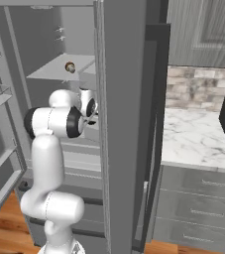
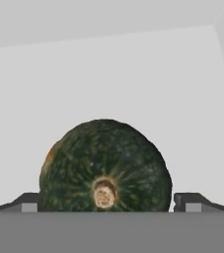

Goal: Place the cold items (mushroom and squash) from the fridge in one tupperware on the dining counter. Place the warm items (kebab skewer and hot dog) in the stove area in another tupperware.

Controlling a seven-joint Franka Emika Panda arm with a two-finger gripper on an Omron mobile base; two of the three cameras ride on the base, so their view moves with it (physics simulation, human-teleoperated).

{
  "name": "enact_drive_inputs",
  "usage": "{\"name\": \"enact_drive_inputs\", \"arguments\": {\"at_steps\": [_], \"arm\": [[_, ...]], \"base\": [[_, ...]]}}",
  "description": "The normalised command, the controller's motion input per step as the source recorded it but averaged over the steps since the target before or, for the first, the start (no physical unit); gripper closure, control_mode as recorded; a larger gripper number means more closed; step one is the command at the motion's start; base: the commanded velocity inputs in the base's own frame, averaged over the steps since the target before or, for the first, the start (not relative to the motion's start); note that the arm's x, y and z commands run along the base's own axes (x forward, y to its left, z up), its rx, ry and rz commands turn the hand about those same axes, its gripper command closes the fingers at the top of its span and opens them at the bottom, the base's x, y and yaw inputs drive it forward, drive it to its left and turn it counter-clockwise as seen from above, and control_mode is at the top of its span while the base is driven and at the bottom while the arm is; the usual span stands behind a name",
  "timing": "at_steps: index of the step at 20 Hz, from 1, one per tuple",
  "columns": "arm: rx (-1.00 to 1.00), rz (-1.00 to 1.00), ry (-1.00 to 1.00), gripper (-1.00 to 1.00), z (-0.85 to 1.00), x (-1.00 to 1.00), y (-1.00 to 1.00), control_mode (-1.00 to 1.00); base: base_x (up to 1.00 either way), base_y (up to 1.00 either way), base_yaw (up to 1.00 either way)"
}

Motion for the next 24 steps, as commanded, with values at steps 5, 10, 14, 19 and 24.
{"name": "enact_drive_inputs", "arguments": {"at_steps": [5, 10, 14, 19, 24], "arm": [[0.0, 0.0, 0.0, 1.0, -0.14, 0.09, 0.0, -1.0], [0.0, 0.0, -0.06, 1.0, -0.21, -0.03, 0.02, -1.0], [0.0, 0.0, -0.09, 1.0, -0.37, -0.6, 0.05, -1.0], [0.0, -0.01, -0.08, 1.0, -0.05, -0.86, 0.02, -1.0], [0.0, -0.01, -0.14, 1.0, 0.03, -1.0, 0.0, -1.0]], "base": [[0.0, 0.0, 0.0], [0.0, 0.0, 0.0], [0.0, 0.0, 0.0], [0.0, 0.0, 0.0], [0.0, 0.0, 0.0]]}}
